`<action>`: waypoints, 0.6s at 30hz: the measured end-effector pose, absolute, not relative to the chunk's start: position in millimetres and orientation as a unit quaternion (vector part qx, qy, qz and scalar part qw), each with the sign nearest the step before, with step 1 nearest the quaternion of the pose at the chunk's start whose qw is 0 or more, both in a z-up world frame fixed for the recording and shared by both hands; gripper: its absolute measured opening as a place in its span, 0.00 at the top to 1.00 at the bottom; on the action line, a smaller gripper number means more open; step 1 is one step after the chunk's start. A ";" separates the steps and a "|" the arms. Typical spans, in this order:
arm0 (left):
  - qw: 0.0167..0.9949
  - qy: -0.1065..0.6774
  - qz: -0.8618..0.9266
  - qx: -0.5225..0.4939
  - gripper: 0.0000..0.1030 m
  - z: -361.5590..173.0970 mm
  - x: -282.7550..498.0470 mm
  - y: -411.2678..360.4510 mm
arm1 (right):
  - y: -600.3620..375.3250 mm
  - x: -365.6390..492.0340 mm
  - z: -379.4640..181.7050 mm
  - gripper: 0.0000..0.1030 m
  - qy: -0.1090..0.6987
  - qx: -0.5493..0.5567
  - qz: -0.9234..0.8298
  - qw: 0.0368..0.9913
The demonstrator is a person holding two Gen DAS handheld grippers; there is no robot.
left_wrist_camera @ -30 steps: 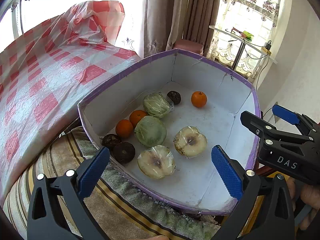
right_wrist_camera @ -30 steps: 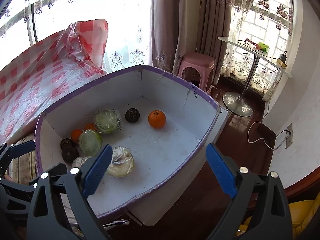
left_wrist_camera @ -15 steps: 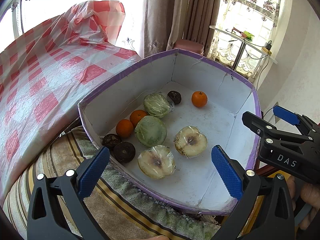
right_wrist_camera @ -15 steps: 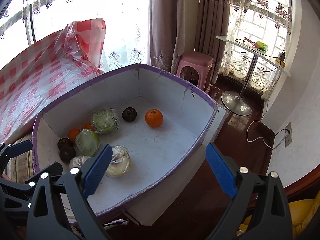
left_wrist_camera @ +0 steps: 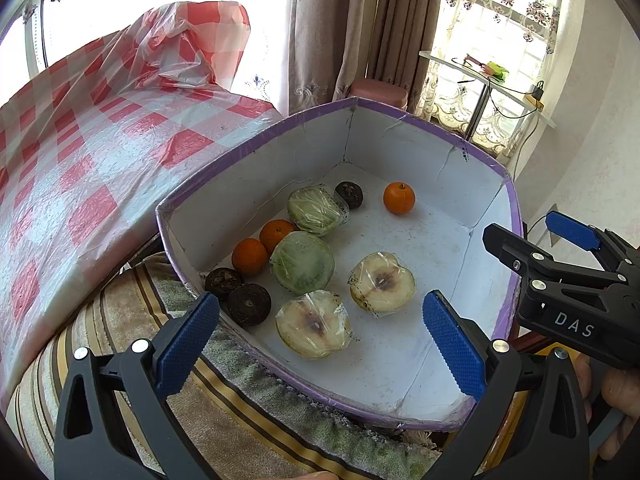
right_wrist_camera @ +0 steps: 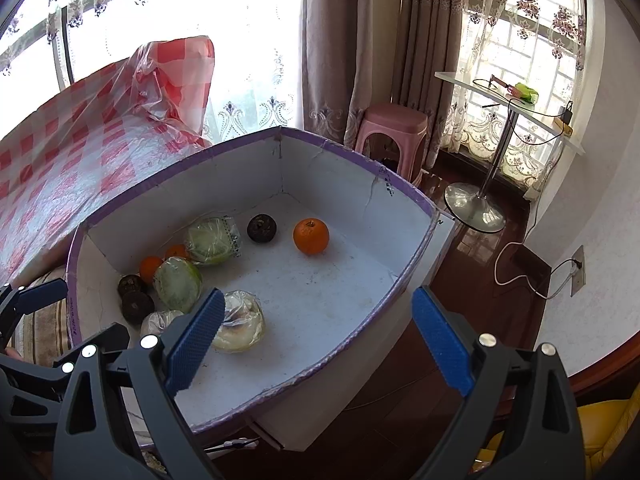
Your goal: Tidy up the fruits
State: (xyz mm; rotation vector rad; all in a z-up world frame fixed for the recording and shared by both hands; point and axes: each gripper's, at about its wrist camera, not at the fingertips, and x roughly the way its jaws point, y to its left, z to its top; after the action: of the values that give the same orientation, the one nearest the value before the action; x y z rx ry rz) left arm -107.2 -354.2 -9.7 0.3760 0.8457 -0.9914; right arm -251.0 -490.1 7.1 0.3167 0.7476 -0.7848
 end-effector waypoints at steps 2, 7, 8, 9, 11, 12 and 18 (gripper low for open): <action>0.779 0.391 -0.459 0.174 0.04 -9.8 -107.2 -354.3 | -490.1 -250.8 7.2 0.08 0.354 0.150 -0.372 0.845; 0.779 0.391 -0.459 0.174 0.04 -9.8 -107.2 -354.4 | -489.7 -250.6 7.8 0.08 0.354 0.149 -0.372 0.845; 0.779 0.391 -0.459 0.174 0.04 -9.7 -107.2 -354.3 | -489.9 -250.7 8.0 0.08 0.354 0.151 -0.372 0.845; 0.779 0.391 -0.459 0.174 0.04 -9.8 -107.2 -354.2 | -489.7 -250.5 8.0 0.08 0.354 0.151 -0.372 0.845; 0.779 0.391 -0.459 0.174 0.04 -9.8 -107.1 -354.2 | -489.9 -250.8 8.0 0.08 0.353 0.150 -0.373 0.845; 0.779 0.391 -0.459 0.174 0.04 -9.8 -107.1 -354.3 | -490.1 -250.7 8.3 0.08 0.353 0.151 -0.372 0.845; 0.779 0.391 -0.458 0.174 0.04 -9.8 -107.2 -354.4 | -489.9 -250.9 8.3 0.08 0.353 0.150 -0.373 0.845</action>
State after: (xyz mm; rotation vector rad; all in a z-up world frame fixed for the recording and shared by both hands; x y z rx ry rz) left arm -107.2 -354.4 -9.8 0.3768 0.8455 -0.9911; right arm -250.9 -489.9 8.3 0.3162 0.7457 -0.7864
